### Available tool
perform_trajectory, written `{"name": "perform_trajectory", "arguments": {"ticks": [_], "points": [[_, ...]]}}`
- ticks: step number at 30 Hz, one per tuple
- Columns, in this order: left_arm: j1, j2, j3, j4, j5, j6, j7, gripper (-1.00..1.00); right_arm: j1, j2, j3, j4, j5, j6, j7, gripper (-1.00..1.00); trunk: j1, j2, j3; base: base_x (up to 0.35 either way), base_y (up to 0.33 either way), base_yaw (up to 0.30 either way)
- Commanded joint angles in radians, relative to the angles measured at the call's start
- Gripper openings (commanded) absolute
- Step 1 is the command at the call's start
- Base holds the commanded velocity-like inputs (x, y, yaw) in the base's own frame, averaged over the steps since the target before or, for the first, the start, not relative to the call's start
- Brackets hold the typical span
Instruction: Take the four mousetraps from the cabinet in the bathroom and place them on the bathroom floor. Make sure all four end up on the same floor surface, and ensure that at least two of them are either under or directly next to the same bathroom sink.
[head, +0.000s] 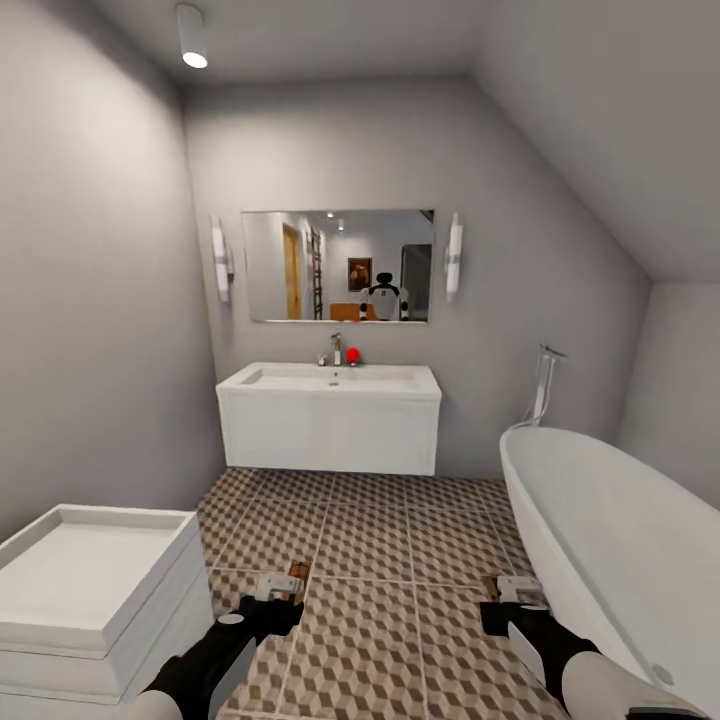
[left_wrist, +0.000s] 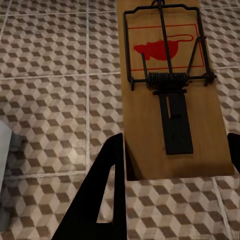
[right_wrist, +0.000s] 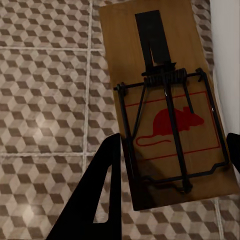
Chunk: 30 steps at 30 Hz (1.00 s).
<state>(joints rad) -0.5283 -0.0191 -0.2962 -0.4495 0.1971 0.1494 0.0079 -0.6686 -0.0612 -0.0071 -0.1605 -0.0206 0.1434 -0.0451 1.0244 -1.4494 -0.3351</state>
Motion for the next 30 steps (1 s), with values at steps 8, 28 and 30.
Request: {"name": "perform_trajectory", "arguments": {"ticks": [8,28,30], "points": [[-0.001,0.003,-0.004,-0.002,0.008,0.006,0.003,-1.0,0.0,0.0,-0.001,-0.002,-0.004,0.005,-0.001,-1.0,0.001,-0.001,-0.001,0.326,0.073,0.0],[-0.001,0.004,-0.003,-0.002,0.008,0.007,0.003,-1.0,0.0,0.0,-0.001,-0.002,-0.004,0.005,0.0,-1.0,0.001,-0.001,-0.001,0.326,0.109,0.0],[-0.001,0.004,-0.003,-0.002,0.008,0.006,0.003,-1.0,0.0,0.001,-0.001,-0.002,-0.004,0.005,0.0,-1.0,0.001,-0.001,-0.001,0.327,0.09,0.0]]}}
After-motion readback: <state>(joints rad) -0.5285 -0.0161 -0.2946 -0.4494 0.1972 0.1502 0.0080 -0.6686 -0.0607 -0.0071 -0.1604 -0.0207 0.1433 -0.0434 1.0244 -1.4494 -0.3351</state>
